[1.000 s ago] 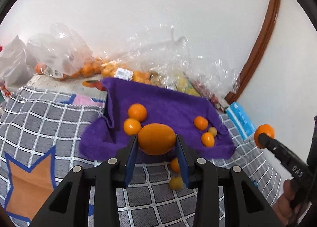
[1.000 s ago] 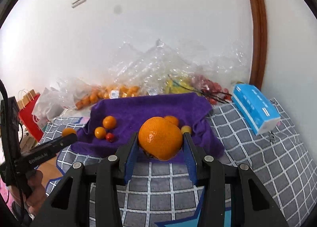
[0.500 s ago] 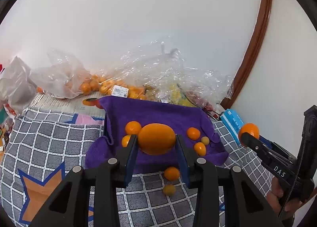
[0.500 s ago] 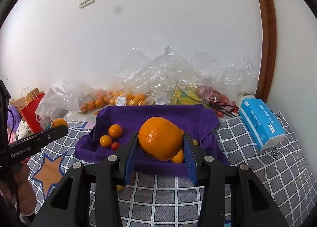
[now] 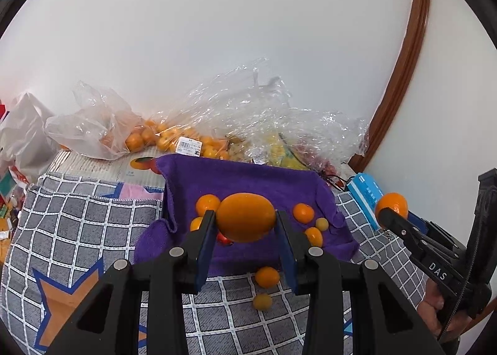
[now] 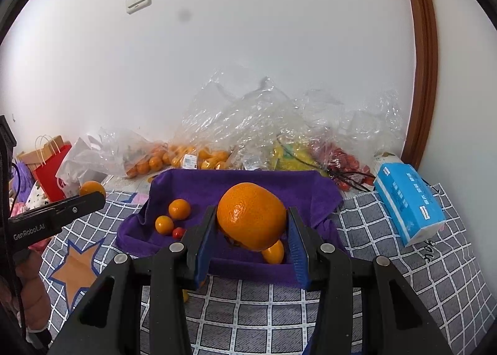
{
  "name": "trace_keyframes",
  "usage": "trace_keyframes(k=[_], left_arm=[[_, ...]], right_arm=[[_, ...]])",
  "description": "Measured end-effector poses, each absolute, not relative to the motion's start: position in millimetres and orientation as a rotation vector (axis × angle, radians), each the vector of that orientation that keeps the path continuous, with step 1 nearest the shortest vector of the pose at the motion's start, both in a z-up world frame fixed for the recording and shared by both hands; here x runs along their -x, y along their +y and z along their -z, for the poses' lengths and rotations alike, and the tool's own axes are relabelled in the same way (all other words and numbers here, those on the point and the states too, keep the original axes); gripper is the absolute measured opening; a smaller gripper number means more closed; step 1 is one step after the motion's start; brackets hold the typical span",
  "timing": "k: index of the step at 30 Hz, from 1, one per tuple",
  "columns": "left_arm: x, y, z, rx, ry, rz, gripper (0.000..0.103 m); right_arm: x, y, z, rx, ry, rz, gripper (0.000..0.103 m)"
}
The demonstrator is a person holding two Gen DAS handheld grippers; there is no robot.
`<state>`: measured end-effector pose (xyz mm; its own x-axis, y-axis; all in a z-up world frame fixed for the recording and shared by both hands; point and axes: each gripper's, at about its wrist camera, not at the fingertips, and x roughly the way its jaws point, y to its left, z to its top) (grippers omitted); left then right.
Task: Organize fruits
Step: 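Carry both held oranges over the purple towel and lower them onto it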
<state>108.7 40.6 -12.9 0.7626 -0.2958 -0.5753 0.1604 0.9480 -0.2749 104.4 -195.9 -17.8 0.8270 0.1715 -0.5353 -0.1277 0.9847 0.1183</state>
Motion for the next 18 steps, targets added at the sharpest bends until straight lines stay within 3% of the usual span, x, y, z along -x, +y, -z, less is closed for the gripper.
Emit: trace_keyframes(k=[18], left_arm=[[-141.2, 41.4, 32.8, 0.213, 0.711, 0.230, 0.036]], right_arm=[[-142.5, -197.8, 26.1, -0.070, 0.578, -0.180, 0.044]])
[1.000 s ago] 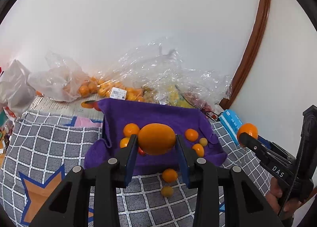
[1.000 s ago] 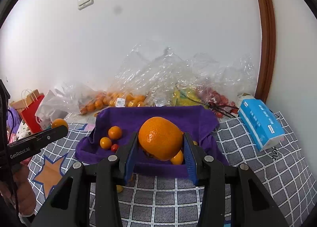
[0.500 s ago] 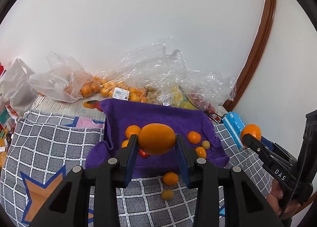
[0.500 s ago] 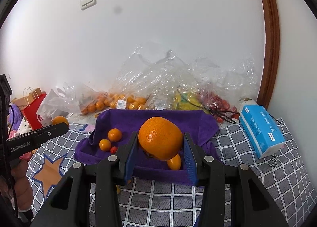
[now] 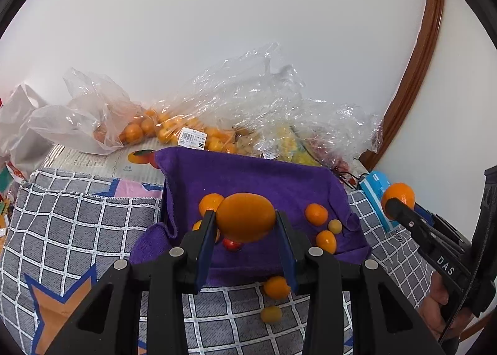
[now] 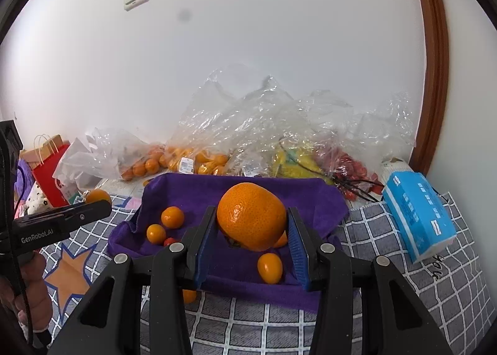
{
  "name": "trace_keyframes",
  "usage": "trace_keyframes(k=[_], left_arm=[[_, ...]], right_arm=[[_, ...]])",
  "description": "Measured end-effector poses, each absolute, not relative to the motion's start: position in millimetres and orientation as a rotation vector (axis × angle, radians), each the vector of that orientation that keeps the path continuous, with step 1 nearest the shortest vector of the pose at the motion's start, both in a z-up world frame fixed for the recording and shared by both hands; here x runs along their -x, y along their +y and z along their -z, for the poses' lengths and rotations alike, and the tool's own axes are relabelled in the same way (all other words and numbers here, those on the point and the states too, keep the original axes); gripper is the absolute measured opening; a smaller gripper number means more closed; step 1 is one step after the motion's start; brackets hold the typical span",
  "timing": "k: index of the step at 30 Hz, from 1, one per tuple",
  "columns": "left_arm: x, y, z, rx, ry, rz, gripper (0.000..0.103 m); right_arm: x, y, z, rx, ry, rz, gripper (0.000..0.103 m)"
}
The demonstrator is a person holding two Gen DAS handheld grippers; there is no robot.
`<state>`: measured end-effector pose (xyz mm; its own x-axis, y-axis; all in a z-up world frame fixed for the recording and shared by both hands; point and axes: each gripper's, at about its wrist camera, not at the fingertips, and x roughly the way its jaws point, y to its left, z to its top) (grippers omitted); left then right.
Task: Organize fruits
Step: 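Carry both held oranges over the purple towel and lower them onto it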
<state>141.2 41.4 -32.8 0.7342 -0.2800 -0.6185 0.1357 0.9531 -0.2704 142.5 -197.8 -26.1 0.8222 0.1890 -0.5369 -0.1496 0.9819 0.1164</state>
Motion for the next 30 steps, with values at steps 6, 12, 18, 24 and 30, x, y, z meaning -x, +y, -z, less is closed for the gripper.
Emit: trace_keyframes(k=[6, 12, 18, 24, 30], left_arm=[[-150.0, 42.6, 35.7, 0.194, 0.723, 0.220, 0.036], [-153.3, 47.3, 38.4, 0.192, 0.725, 0.213, 0.036], [-156.9, 55.5, 39.9, 0.205, 0.726, 0.206, 0.036], [-163.8, 61.6, 45.6, 0.210, 0.736, 0.194, 0.036], [-176.2, 65.4, 60.7, 0.227, 0.770, 0.188, 0.036]], right_arm=[[-152.7, -199.3, 26.2, -0.088, 0.574, -0.185, 0.044], [-158.2, -200.5, 26.8, -0.086, 0.574, -0.183, 0.044], [-164.4, -205.5, 27.4, -0.087, 0.574, -0.171, 0.044], [-174.0, -208.7, 35.8, -0.090, 0.586, -0.167, 0.044], [-183.6, -210.4, 61.8, -0.084, 0.643, -0.173, 0.044]])
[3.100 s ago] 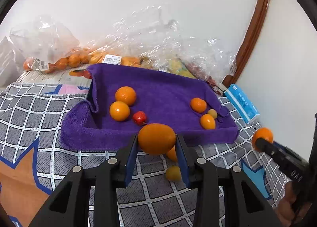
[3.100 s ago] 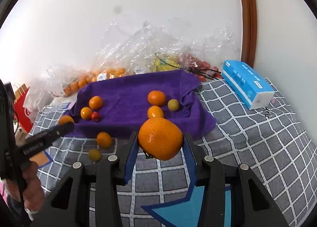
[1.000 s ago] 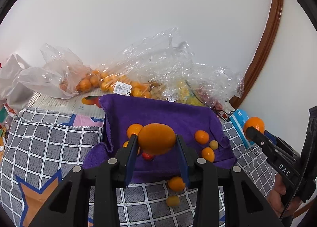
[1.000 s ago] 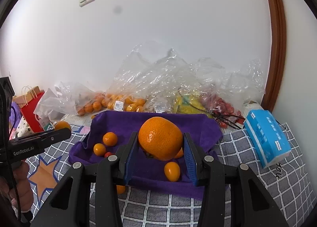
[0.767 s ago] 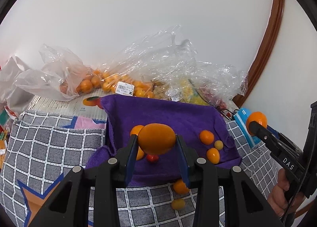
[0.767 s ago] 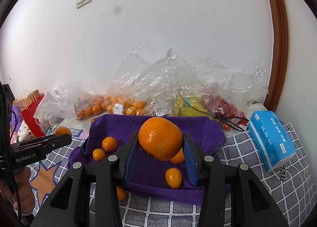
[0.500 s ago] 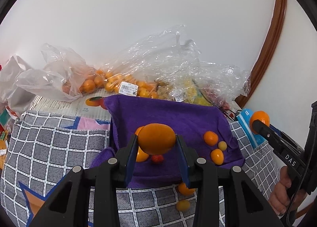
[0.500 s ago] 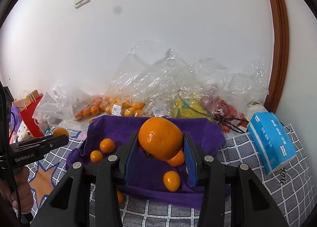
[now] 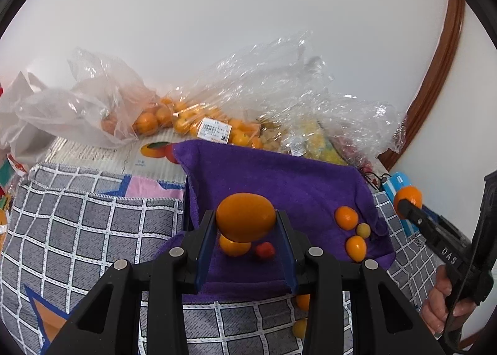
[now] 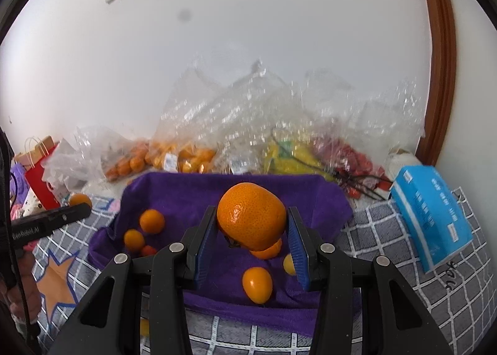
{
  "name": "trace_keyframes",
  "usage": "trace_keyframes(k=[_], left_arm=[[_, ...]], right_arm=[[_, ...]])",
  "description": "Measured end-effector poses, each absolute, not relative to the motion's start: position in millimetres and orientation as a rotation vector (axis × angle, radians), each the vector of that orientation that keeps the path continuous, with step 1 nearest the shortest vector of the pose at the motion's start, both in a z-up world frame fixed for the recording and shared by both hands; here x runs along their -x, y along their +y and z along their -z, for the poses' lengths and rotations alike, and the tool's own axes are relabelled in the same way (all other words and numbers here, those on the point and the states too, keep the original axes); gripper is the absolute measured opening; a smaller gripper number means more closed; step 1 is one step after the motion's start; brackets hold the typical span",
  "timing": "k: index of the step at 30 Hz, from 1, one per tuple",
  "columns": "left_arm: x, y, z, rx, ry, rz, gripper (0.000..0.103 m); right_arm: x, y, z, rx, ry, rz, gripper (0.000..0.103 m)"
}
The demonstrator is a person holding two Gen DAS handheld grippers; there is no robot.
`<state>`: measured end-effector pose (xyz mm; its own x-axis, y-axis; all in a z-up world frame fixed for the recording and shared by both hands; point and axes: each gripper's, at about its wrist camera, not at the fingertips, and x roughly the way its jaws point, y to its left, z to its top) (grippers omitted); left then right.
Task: Organize fruits
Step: 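Carry both held oranges over the purple towel and lower them onto it, then open both tools to release the oranges onto the towel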
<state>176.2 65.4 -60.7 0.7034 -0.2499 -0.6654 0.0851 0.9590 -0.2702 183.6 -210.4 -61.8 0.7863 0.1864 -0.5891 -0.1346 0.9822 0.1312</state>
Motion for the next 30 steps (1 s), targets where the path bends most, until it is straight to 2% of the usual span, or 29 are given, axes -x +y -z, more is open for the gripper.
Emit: trace_keyframes(k=[7, 30], left_arm=[[-192.4, 55.5, 75.7, 0.233, 0.823, 0.202, 0.036], [-232.2, 7.6, 110.4, 0.153, 0.909, 0.195, 0.036]], right_arm=[[-187.8, -222.5, 88.0, -0.086, 0.726, -0.142, 0.044], [-185.8, -220.2, 130.5, 0.013, 0.811, -0.125, 0.044]])
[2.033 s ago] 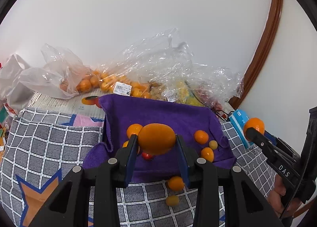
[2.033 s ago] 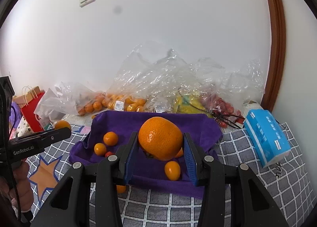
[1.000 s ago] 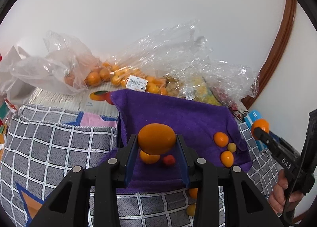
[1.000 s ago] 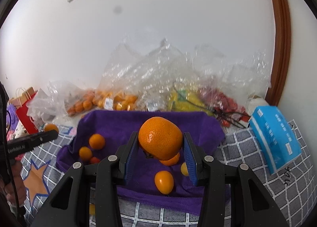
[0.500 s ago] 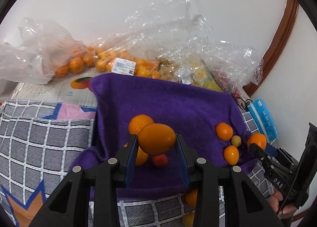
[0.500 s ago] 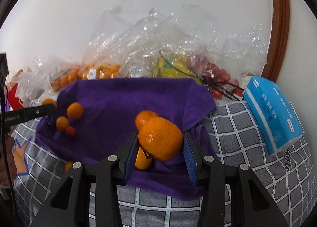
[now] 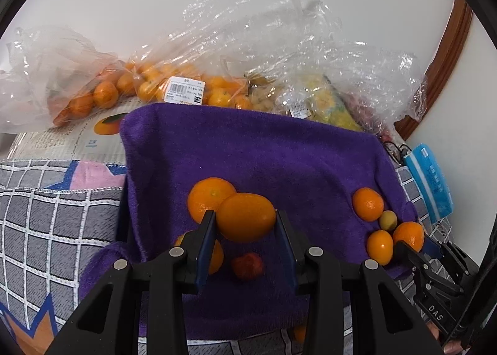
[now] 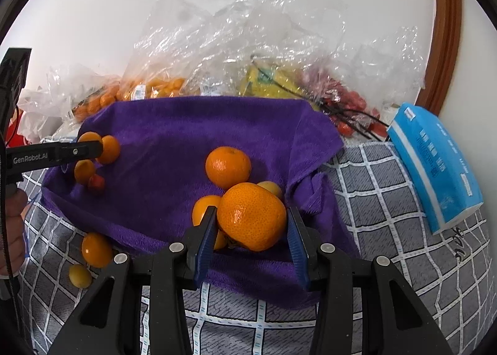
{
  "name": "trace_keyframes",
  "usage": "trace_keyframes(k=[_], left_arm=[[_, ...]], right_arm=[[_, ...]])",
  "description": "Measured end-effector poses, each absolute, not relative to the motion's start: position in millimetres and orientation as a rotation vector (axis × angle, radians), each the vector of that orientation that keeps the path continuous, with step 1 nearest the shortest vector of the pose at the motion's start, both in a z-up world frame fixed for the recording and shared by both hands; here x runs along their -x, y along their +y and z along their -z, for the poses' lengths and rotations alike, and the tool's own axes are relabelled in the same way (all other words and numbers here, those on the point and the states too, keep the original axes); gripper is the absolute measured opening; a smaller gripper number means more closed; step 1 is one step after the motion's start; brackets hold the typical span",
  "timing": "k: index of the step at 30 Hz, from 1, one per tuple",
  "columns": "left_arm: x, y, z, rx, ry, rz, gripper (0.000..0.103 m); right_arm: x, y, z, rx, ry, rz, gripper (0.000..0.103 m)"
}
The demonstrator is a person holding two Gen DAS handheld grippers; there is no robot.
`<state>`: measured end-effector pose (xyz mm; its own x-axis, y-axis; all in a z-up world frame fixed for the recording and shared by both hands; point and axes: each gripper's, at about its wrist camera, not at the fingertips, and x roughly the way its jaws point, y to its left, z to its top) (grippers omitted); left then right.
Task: Organize fruits
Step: 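Open both tools to release the oranges onto the towel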
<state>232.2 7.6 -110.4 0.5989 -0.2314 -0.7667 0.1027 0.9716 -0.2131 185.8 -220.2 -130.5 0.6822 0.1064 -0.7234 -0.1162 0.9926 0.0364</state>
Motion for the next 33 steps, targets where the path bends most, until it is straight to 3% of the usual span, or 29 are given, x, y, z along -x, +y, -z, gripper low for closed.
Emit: trace_keyframes(k=[24, 28, 33], left_arm=[[-225.3, -16.5, 117.5, 0.090, 0.932, 0.205, 0.036], [-210.9, -11.0, 102.4, 0.099, 0.890, 0.211, 0.049], [-182.3, -0.1, 85.7, 0.113, 0.846, 0.223, 0.050]], right_arm=[[-156.1, -227.9, 96.8, -0.023, 0.735, -0.102, 0.051], [-145.4, -224.4, 85.0, -0.036, 0.714, -0.098, 0.051], [-127.8, -213.3, 73.1, -0.069, 0.694, -0.115, 0.051]])
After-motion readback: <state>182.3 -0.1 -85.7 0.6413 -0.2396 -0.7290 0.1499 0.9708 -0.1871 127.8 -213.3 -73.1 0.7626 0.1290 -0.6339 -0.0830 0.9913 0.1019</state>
